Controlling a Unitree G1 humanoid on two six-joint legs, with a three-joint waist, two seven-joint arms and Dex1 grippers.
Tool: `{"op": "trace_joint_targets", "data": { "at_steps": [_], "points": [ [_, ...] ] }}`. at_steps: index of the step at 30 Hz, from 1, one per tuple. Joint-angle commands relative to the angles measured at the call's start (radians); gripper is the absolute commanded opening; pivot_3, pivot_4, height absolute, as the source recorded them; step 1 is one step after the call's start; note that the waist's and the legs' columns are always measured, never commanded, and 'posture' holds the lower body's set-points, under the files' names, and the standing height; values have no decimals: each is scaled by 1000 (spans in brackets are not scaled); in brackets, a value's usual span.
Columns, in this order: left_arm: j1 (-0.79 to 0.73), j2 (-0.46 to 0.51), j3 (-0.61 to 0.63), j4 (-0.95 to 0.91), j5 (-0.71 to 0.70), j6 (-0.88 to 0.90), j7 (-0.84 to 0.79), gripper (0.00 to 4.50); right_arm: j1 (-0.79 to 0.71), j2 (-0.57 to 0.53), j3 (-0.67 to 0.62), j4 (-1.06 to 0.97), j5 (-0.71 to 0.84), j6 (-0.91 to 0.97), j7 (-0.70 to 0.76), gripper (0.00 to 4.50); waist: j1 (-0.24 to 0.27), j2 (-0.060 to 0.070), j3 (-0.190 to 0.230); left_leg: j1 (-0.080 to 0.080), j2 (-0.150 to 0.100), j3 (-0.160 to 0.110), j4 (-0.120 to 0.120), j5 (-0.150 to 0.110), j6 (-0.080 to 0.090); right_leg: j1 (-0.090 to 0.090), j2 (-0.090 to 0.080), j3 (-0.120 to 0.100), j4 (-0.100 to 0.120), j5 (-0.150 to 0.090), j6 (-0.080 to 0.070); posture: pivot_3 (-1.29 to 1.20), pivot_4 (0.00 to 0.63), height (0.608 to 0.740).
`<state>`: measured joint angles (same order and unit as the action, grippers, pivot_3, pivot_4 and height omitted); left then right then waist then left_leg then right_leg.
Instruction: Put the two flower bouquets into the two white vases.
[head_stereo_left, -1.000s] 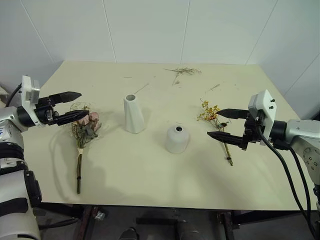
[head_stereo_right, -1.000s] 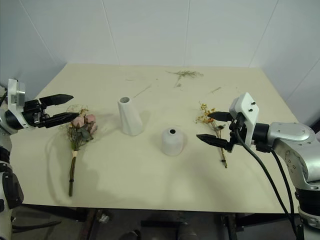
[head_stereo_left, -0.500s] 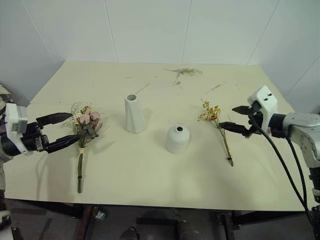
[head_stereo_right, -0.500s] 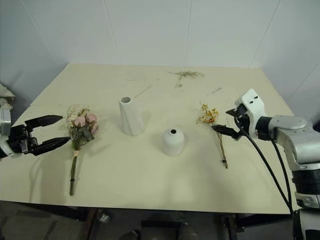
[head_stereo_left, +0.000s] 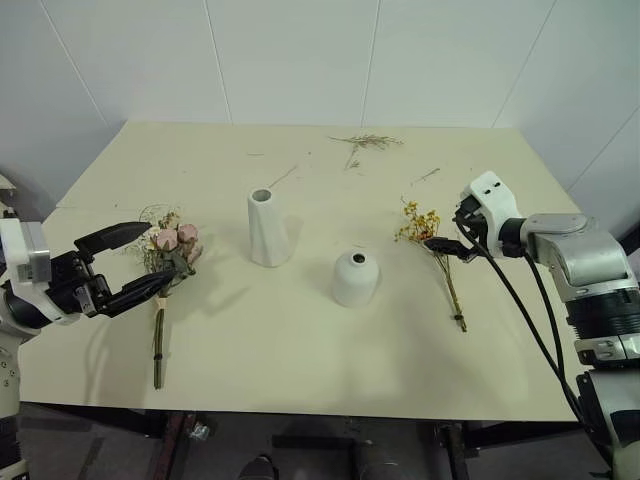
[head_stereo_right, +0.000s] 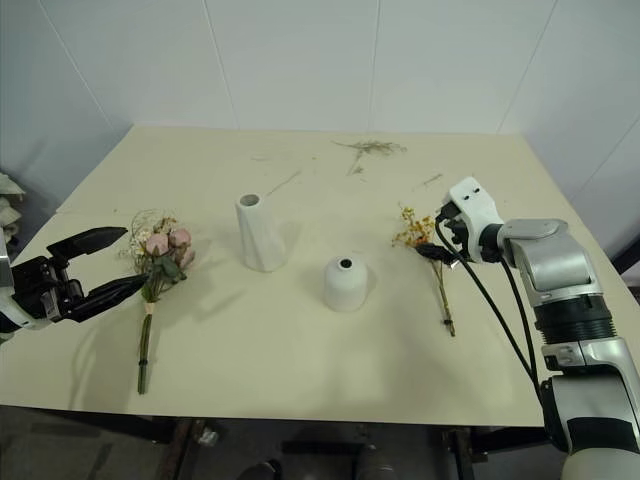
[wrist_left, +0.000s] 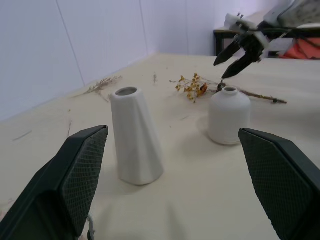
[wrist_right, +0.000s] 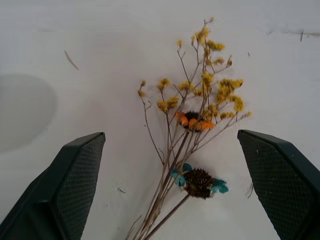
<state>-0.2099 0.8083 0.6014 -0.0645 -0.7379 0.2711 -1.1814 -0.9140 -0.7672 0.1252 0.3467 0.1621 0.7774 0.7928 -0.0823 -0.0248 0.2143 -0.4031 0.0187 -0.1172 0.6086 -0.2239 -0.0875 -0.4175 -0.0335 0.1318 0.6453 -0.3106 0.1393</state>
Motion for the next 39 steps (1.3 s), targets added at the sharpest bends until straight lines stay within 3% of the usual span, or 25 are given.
{"op": "trace_joint_targets", "data": {
  "at_steps": [1,7,16,30,39],
  "points": [
    [25,25,47,-39,-79,35,-37,4468,-33,5,-1,-8,-31,51,-25,4500,-1,0,0,0,0,0,0,0,0,0,0,0,0,0,0,0,150,740],
    [58,64,4,-68,-94,71,-93,4468,-55,36,3,-19,-49,173,-65,4500,-3,0,0,0,0,0,-2,-1,0,0,0,0,-1,0,0,0,150,740],
    [51,28,-104,-123,-100,87,-96,4468,-42,86,7,-64,-70,314,-146,4500,-1,0,0,0,0,0,-3,-1,0,0,0,0,-2,0,0,0,150,740],
    [88,33,-126,-167,-116,114,-109,4468,-12,143,-26,-220,-21,595,-223,4500,-2,0,0,0,0,0,-4,-1,0,-1,0,0,-2,0,0,0,150,740],
    [119,73,-78,-146,-114,119,-125,4468,-12,151,-54,-128,-41,529,-300,4500,-2,0,0,0,0,0,-4,-1,0,0,0,0,-3,0,-1,0,150,740]
  ]
}}
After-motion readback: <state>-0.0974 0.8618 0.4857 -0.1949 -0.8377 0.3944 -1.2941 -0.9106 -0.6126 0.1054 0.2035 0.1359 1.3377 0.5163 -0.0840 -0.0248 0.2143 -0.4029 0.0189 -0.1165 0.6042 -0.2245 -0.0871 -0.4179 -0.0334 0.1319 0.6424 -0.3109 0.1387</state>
